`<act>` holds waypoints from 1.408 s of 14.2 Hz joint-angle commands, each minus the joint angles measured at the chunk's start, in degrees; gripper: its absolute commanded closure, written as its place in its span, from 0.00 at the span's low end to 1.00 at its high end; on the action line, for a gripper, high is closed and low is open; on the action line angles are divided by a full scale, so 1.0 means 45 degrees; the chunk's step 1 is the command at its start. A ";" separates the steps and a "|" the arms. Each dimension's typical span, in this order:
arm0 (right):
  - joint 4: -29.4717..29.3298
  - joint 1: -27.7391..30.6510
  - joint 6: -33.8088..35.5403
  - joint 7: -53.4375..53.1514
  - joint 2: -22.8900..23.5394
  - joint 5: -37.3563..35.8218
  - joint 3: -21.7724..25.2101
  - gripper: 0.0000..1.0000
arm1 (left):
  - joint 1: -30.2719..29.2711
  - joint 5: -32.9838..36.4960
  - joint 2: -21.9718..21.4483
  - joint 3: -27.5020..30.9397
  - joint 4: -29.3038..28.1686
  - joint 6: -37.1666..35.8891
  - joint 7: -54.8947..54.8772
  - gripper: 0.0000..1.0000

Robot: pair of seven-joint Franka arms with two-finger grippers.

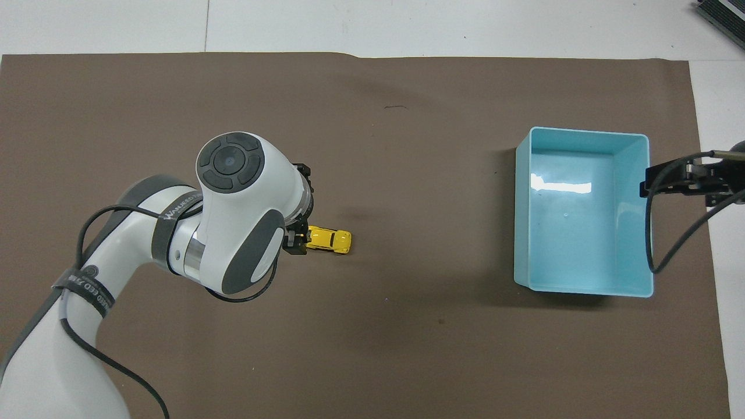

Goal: Wind up and store yellow beetle car

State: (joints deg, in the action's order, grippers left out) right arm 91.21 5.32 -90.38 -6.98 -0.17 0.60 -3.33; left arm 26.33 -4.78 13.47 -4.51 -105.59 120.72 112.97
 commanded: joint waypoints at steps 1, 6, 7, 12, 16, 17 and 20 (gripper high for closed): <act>-0.0248 0.0087 0.0142 0.0281 0.0135 0.0198 -0.0042 0.00 | 0.0457 -0.0031 -0.0240 0.0221 -0.0928 0.0790 0.0226 0.00; -0.0248 0.0087 0.0142 0.0281 0.0135 0.0198 -0.0042 0.00 | 0.0866 -0.0031 -0.0065 0.0240 -0.1454 0.1277 0.0949 0.00; -0.0248 0.0067 0.0142 0.0281 0.0135 0.0198 -0.0042 0.00 | 0.0867 -0.0031 -0.0122 0.0240 -0.1630 0.1356 0.0969 0.00; -0.0248 0.0067 0.0142 0.0281 0.0135 0.0198 -0.0042 0.00 | 0.1160 -0.0031 0.0169 0.0240 -0.2218 0.2078 0.0969 0.00; -0.0248 0.0087 0.0142 0.0281 0.0135 0.0198 -0.0042 0.00 | 0.1335 -0.0012 0.0675 0.0260 -0.2199 0.2684 0.0969 0.00; -0.0248 0.0067 0.0142 0.0281 0.0116 0.0198 -0.0042 0.00 | 0.1336 0.0008 0.0678 0.0279 -0.2199 0.2550 0.0930 0.00; -0.0248 0.0087 0.0142 0.0281 0.0135 0.0198 -0.0042 0.00 | 0.1297 0.0594 0.0698 0.0279 -0.2140 0.2471 0.1008 0.00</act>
State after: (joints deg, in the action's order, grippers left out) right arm 91.20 5.32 -90.38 -6.98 -0.17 0.60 -3.33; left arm 31.00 -3.49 16.96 -4.38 -114.70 130.98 116.63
